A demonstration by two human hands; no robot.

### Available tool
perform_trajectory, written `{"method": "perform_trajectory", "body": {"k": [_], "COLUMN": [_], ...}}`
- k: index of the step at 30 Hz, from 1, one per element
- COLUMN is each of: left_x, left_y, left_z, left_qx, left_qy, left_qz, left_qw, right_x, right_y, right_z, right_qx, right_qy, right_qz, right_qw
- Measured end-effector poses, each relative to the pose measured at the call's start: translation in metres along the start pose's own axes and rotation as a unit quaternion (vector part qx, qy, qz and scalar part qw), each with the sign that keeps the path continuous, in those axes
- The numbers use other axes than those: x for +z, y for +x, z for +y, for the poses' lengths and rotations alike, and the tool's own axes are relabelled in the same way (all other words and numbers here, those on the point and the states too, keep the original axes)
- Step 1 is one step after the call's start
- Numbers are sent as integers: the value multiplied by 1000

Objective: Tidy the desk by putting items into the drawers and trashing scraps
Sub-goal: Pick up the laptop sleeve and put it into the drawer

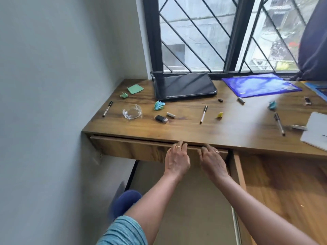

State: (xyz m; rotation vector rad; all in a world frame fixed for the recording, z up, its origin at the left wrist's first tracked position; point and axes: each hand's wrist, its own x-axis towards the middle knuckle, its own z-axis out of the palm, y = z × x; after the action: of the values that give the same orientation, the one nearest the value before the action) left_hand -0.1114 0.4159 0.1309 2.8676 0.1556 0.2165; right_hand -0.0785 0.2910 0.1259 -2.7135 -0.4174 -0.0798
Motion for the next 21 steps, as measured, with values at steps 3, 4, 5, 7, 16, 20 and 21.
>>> {"method": "perform_trajectory", "body": {"k": [3,4,5,7,16,20,21], "left_x": [-6,-7,-10,-15,-41,-54,-55], "left_y": [32,45,58,89,262,335,350], "left_z": [-11,-15,-18,-27,-88,-111,-116], "left_qx": [-5,-5,-10,-40,-264,-347,-358], "left_qy": [-18,-29,-39,-66,-161,-161,-151], "left_qz": [26,29,31,34,-12,-36,-47], "left_qw": [999,999,999,996,951,923,920], "right_x": [0,1,1,-1,-8,0,4], "right_y": [32,47,63,100,280,340,352], "right_z": [-7,-10,-13,-21,-16,-2,1], "right_qx": [39,50,60,81,116,63,44], "right_qy": [69,88,105,135,124,80,68], "right_qz": [12,14,17,22,-9,-40,-46], "right_qw": [997,995,992,987,985,994,996]}}
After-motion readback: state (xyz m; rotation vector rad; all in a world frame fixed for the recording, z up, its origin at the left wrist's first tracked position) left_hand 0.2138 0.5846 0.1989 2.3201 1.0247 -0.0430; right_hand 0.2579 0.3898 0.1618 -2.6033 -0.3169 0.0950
